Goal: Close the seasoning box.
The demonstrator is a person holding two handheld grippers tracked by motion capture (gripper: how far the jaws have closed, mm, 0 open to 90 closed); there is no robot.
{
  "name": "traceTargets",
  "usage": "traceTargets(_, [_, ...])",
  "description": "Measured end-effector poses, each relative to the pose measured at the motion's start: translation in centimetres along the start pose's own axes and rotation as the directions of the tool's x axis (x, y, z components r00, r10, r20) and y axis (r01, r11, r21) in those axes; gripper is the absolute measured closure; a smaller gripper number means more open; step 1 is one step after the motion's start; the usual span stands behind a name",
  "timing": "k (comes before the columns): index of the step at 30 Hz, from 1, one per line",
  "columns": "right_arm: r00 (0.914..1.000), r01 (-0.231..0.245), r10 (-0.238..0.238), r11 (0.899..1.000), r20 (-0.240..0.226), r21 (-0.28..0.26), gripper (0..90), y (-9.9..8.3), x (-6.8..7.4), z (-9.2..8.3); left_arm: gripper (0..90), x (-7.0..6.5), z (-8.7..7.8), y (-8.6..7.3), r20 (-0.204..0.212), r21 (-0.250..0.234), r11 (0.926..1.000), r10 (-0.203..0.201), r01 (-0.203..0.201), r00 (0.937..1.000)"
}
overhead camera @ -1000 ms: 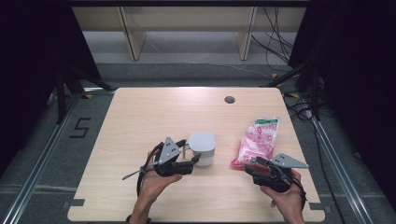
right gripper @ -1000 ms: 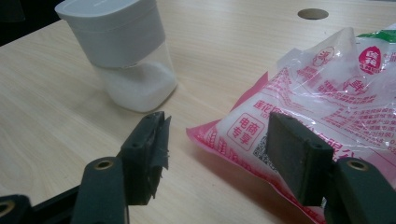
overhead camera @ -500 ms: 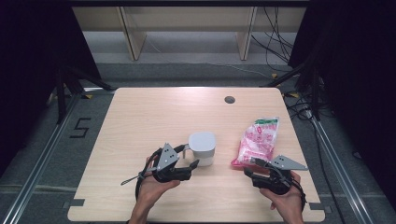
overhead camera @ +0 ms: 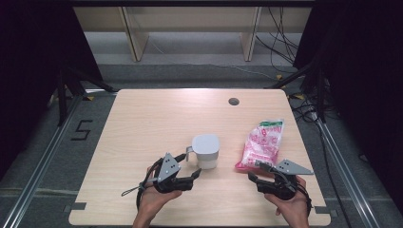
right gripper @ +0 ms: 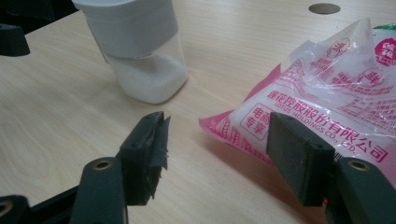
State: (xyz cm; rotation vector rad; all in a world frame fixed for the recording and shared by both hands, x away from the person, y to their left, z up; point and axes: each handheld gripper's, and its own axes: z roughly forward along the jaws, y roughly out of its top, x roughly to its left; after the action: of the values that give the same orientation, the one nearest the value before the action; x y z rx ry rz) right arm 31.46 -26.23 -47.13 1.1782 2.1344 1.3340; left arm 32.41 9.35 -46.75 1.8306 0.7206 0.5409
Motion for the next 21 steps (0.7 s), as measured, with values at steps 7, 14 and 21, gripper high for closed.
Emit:
traceTargets(7, [0.9991, -0.017, 0.017, 1.0, -0.04, 0.01, 37.7, -0.3, 0.3, -0.1, 26.6, -1.1, -0.1, -1.0, 0.002, 0.01, 0.9999, 0.003, -0.003, 1.0])
traceTargets(14, [0.9989, -0.016, 0.017, 0.999, -0.044, 0.033, 36.4, -0.8, 0.7, -0.3, 26.5, -1.7, -0.3, -2.0, -0.001, 0.019, 0.9998, 0.002, -0.002, 1.0])
traceTargets(21, [0.9968, -0.031, 0.035, 0.998, -0.072, 0.051, 35.9, -1.2, 1.3, -0.8, 26.2, -2.2, -0.1, -3.0, -0.007, 0.035, 0.9994, 0.007, -0.007, 1.0])
